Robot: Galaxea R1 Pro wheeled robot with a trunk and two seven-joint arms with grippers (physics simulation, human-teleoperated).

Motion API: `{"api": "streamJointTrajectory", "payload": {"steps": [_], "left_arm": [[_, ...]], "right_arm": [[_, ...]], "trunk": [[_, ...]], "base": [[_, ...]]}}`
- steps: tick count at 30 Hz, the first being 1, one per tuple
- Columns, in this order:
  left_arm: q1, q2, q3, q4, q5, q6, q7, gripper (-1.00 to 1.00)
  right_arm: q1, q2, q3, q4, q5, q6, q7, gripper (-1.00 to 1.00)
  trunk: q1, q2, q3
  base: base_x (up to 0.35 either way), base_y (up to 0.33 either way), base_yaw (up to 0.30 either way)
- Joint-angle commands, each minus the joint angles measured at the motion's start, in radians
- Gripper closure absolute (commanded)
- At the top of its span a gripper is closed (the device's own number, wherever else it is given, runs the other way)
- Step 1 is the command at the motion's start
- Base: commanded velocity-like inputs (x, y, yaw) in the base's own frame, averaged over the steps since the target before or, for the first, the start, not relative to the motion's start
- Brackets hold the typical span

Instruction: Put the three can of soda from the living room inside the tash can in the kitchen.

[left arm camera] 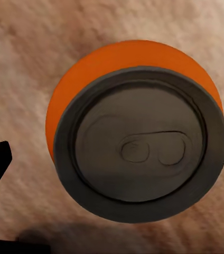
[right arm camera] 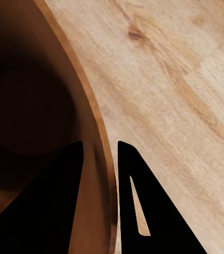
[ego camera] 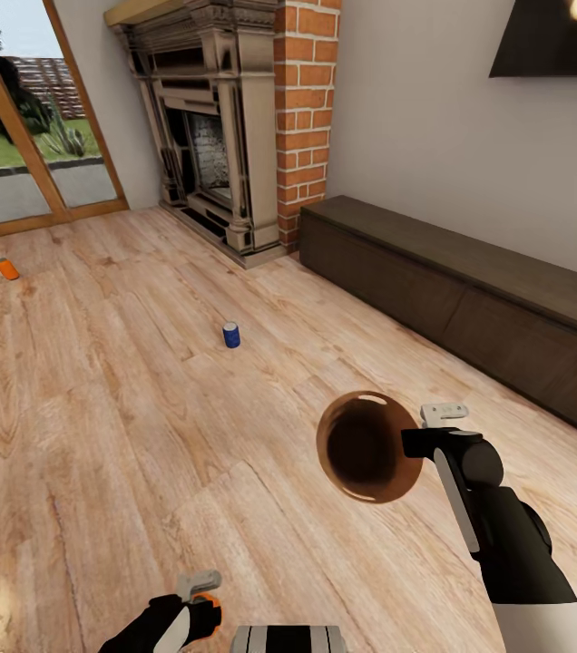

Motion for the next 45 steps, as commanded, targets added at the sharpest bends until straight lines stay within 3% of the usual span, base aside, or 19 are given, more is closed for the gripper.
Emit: {"api": "streamJointTrajectory", "payload": {"steps": [1,23,24,39,45], "left_arm": [[0.000,0.000,0.000,0.000,0.000,0.000,0.000,-1.00],[-0.002,-0.005,0.000,-0.020,-0.001,0.000,0.000,-1.00],[-0.002,-0.005,0.000,-0.021,-0.001,0.000,0.000,1.00],[-0.002,-0.003,-0.001,-0.022,-0.001,-0.001,-0.001,1.00],[-0.001,-0.003,-0.005,-0.022,-0.001,-0.012,-0.004,1.00]], "right_arm": [[-0.001,0.000,0.000,-0.001,-0.008,0.000,0.003,1.00],[-0.001,0.000,0.001,0.000,-0.008,0.000,0.003,1.00],[-0.001,0.000,0.001,0.000,-0.008,0.000,0.003,1.00],[-0.001,0.000,0.001,-0.001,-0.008,0.000,0.003,1.00],[-0.001,0.000,0.001,0.000,-0.008,0.000,0.003,1.00]], "trunk": [[0.000,0.000,0.000],[0.000,0.000,0.000],[0.000,0.000,0.000],[0.000,0.000,0.000],[-0.003,0.001,0.023]], "base": [[0.000,0.000,0.000],[0.000,0.000,0.000],[0.000,0.000,0.000],[0.000,0.000,0.000],[0.000,0.000,0.000]]}}
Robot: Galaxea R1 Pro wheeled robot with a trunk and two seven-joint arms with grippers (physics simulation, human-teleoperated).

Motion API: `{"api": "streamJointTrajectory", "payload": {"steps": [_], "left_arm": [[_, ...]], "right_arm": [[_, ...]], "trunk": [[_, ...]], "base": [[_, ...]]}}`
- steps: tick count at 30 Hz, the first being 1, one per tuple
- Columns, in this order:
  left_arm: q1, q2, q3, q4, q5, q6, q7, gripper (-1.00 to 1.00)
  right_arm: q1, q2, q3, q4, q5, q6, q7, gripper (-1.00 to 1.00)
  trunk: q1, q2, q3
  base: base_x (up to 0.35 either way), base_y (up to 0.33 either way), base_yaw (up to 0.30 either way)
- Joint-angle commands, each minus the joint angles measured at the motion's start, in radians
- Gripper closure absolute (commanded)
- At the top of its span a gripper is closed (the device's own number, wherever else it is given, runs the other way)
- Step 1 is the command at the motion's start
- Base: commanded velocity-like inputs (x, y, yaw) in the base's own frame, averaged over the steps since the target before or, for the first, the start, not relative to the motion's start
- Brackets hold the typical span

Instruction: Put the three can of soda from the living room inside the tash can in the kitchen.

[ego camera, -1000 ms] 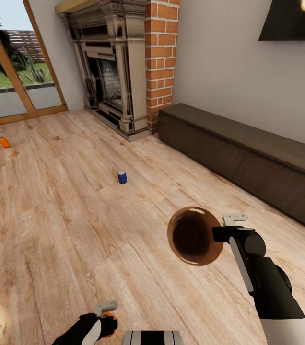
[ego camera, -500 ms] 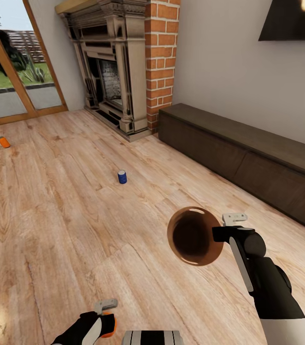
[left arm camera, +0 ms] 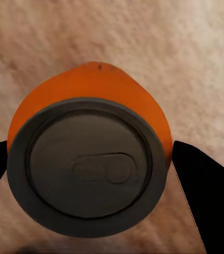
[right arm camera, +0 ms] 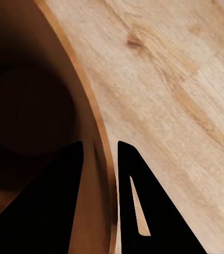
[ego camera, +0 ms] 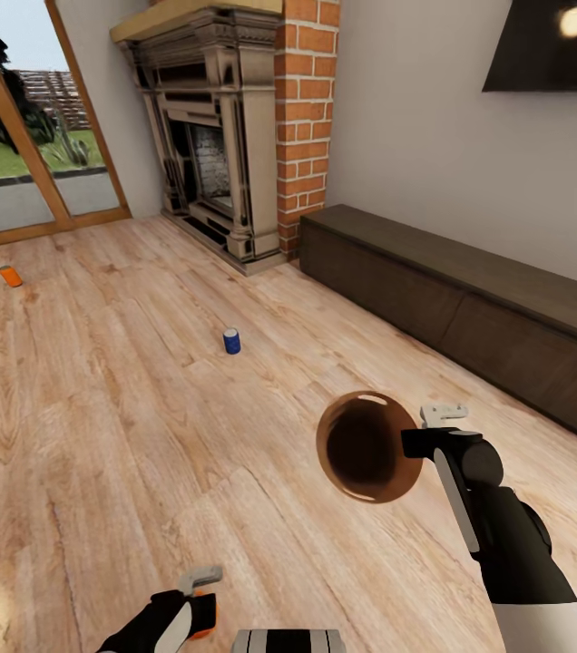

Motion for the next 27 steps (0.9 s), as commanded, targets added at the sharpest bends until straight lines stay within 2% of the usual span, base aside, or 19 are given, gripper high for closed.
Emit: {"api": "streamJointTrajectory", "payload": {"steps": [1,10,15,20,27], "left_arm": [[0.000,0.000,-0.001,0.000,-0.001,-0.003,-0.001,1.00],[0.000,-0.002,-0.004,-0.019,-0.002,-0.007,-0.004,1.00],[0.000,-0.001,-0.006,-0.124,-0.006,0.033,-0.006,1.00],[0.000,-0.003,-0.006,-0.316,-0.008,0.168,-0.003,1.00],[0.000,-0.004,-0.005,-0.535,-0.007,0.358,-0.002,1.00]], "right_arm": [[0.000,0.000,0.000,0.000,-0.008,0.000,0.003,1.00],[0.000,0.000,0.000,0.020,-0.007,0.000,0.003,1.00],[0.000,-0.001,0.012,0.067,-0.005,0.000,0.003,1.00],[-0.001,0.000,0.030,0.148,-0.002,0.000,0.002,1.00],[-0.003,0.000,0.034,0.207,0.000,0.000,-0.003,1.00]], "trunk": [[0.000,0.000,0.004],[-0.005,0.002,0.039],[-0.007,0.004,0.058],[-0.009,0.005,0.078],[-0.012,0.006,0.105]], "base": [[0.000,0.000,0.000],[0.000,0.000,0.000],[0.000,0.000,0.000],[0.000,0.000,0.000],[0.000,0.000,0.000]]}}
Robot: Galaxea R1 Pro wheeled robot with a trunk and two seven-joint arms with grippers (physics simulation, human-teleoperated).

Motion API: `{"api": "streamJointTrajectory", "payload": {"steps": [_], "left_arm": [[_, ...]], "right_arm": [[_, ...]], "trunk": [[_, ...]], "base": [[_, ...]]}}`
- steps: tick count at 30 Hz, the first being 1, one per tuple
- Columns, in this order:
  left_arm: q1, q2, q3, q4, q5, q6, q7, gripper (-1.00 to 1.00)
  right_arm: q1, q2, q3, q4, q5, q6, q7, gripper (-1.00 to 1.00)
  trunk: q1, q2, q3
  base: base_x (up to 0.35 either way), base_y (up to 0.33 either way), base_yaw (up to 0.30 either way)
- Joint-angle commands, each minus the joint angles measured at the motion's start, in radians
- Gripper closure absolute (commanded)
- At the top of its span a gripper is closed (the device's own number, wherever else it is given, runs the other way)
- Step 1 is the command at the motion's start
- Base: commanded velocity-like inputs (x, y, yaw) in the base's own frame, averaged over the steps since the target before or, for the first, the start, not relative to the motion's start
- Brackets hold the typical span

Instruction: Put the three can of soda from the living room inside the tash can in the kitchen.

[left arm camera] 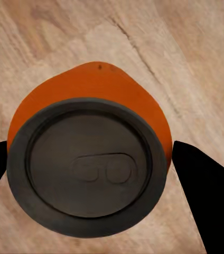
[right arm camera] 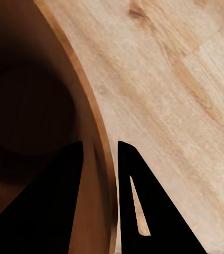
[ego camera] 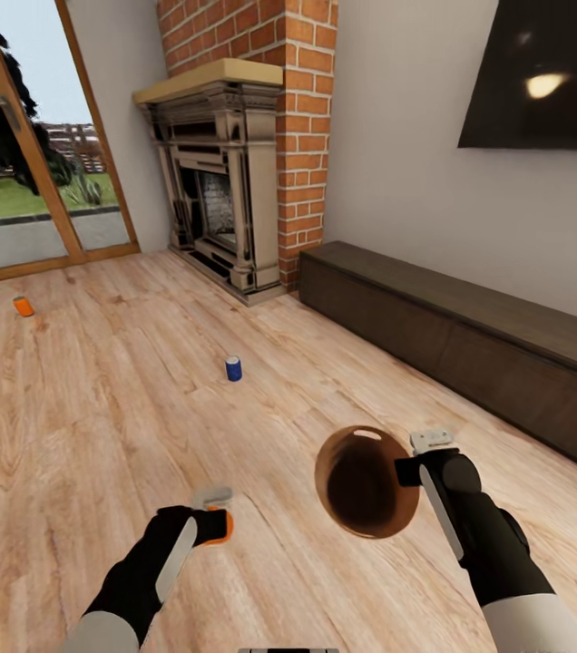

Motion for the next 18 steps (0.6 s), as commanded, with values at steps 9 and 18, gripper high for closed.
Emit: {"api": "streamJointTrajectory", "payload": {"steps": [9,18], "left_arm": [[0.000,0.000,0.001,-0.376,0.009,0.321,-0.003,1.00],[0.006,0.000,-0.021,-0.486,0.063,0.371,-0.003,1.00]], "right_arm": [[-0.009,0.033,0.007,0.132,-0.003,0.000,-0.053,1.00],[-0.010,0.081,0.007,0.167,-0.003,0.000,-0.166,1.00]], "trunk": [[-0.004,0.002,0.035],[-0.012,0.011,0.069]], "base": [[0.000,0.000,0.000],[0.000,0.000,0.000]]}}
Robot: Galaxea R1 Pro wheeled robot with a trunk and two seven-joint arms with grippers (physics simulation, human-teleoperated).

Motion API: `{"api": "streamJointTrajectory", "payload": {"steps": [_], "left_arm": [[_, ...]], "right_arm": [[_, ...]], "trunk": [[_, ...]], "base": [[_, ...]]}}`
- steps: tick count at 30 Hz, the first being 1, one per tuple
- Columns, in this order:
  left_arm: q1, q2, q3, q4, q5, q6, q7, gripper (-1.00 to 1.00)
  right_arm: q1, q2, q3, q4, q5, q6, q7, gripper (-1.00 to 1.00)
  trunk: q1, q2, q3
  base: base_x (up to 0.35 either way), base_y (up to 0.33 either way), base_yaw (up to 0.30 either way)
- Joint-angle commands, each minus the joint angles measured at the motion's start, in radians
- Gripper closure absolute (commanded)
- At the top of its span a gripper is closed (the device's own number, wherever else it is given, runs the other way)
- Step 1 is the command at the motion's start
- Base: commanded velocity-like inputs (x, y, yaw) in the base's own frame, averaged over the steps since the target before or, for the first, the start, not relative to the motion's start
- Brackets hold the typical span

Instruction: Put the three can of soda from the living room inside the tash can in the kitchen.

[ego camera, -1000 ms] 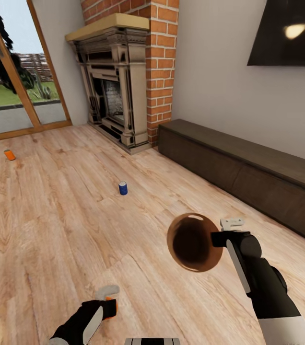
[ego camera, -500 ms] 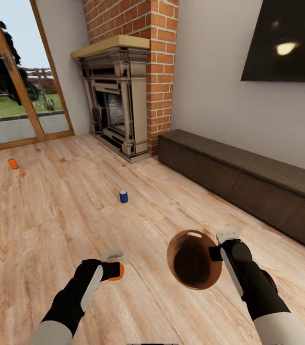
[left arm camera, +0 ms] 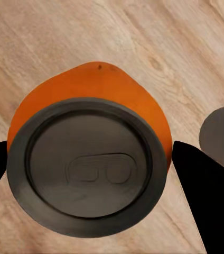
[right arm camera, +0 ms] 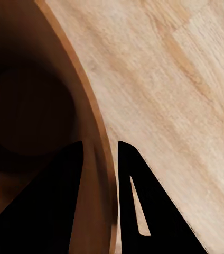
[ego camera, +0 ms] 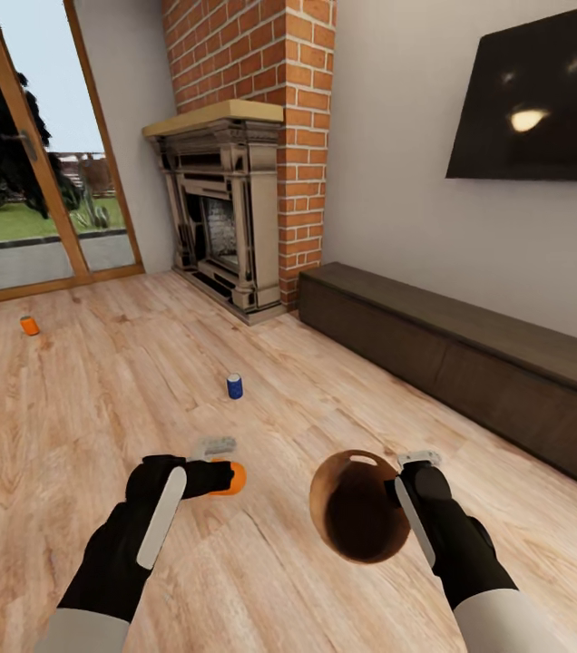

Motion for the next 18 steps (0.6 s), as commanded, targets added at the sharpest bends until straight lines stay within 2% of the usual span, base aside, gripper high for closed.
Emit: {"api": "streamJointTrajectory", "payload": {"steps": [1,4,6,11,16,18], "left_arm": [[0.000,0.001,-0.027,-0.004,0.008,0.000,0.000,1.00],[0.000,0.000,-0.049,-0.007,0.025,0.000,-0.001,1.00],[0.000,0.002,-0.077,-0.009,0.065,0.000,-0.001,1.00],[0.000,0.008,-0.117,-0.011,0.127,0.000,-0.002,1.00],[0.002,0.010,-0.147,-0.051,0.150,0.000,-0.002,1.00],[0.002,0.011,-0.157,-0.064,0.154,0.000,-0.002,1.00]], "right_arm": [[0.000,0.002,-0.001,0.002,0.011,0.001,-0.002,1.00],[0.000,0.004,0.000,0.012,0.011,0.001,-0.005,1.00],[-0.004,0.009,0.000,0.048,0.011,-0.026,-0.007,1.00],[-0.022,0.021,0.000,0.106,0.012,-0.061,-0.008,1.00],[-0.030,0.031,0.000,0.143,0.012,-0.091,-0.024,1.00],[-0.041,0.037,-0.001,0.174,0.011,-0.113,-0.062,1.00]], "trunk": [[-0.004,0.007,0.003],[-0.016,0.028,0.013],[-0.023,0.042,0.019],[-0.042,0.077,0.035],[-0.062,0.112,0.050],[-0.069,0.126,0.057]], "base": [[0.000,0.000,0.000],[0.000,0.000,0.000],[0.000,0.000,0.000],[0.000,0.000,0.000],[0.000,0.000,0.000],[0.000,0.000,0.000]]}}
